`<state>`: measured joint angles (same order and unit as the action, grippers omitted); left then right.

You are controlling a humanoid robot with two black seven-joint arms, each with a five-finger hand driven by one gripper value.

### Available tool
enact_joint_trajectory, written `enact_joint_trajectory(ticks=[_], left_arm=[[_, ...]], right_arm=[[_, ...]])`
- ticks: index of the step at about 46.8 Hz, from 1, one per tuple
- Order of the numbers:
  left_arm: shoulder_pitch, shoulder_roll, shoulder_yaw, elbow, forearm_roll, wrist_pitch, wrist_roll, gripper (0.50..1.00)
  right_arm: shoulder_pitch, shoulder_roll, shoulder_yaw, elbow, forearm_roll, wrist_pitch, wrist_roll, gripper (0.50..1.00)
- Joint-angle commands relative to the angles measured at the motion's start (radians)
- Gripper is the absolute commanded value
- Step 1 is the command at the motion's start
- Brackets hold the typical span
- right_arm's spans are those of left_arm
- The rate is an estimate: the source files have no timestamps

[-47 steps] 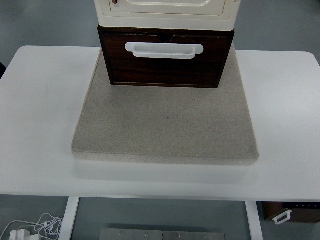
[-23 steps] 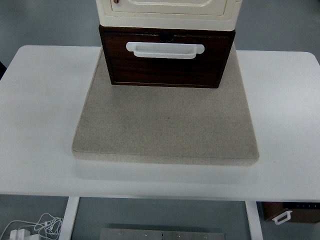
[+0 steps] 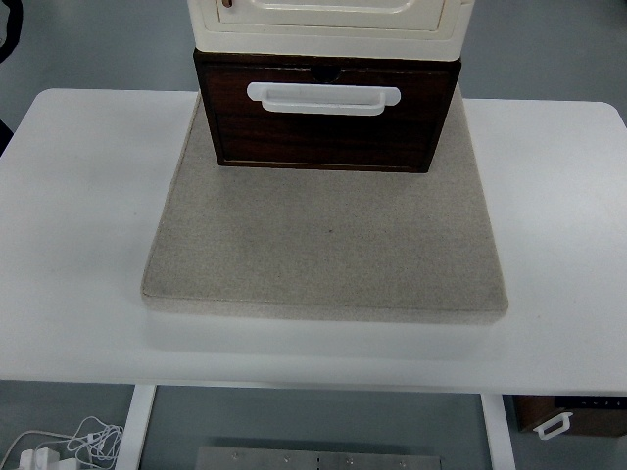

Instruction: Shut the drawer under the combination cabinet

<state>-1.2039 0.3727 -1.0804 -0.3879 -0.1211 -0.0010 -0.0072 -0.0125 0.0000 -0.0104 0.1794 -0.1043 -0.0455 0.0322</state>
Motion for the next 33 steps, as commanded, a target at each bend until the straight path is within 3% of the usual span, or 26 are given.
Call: enact_joint_trajectory(ticks=[1,8,16,26,33], left_arm=[[0.053,-0.02,0.001,0.001,-0.015,-0.025,0.004,1.0],[0.127,-0.038,-0.004,0.004,-0.046,-0.088,0.004,1.0],[0.191,-0.038,-0.003,0.007,-0.107,-0.198,0.009,1.0],[0.221,-0.073,-0.003,0.083,-0.111,-0.298,0.021,1.0],[0.222,-0.106,0.0,0.107,-0.109,-0.301,0.05,1.0]], right_arm=[[0.0,0.0,0.001,0.0,0.0,0.001,0.0,0.952],[0.002,0.0,0.001,0.002,0.0,0.001,0.002,0.952],[0.002,0.0,0.0,0.002,0.0,0.001,0.003,0.952],[0.002,0.0,0.0,0.003,-0.002,0.001,0.002,0.952],[0.0,0.0,0.003,0.003,-0.002,0.003,0.002,0.952]])
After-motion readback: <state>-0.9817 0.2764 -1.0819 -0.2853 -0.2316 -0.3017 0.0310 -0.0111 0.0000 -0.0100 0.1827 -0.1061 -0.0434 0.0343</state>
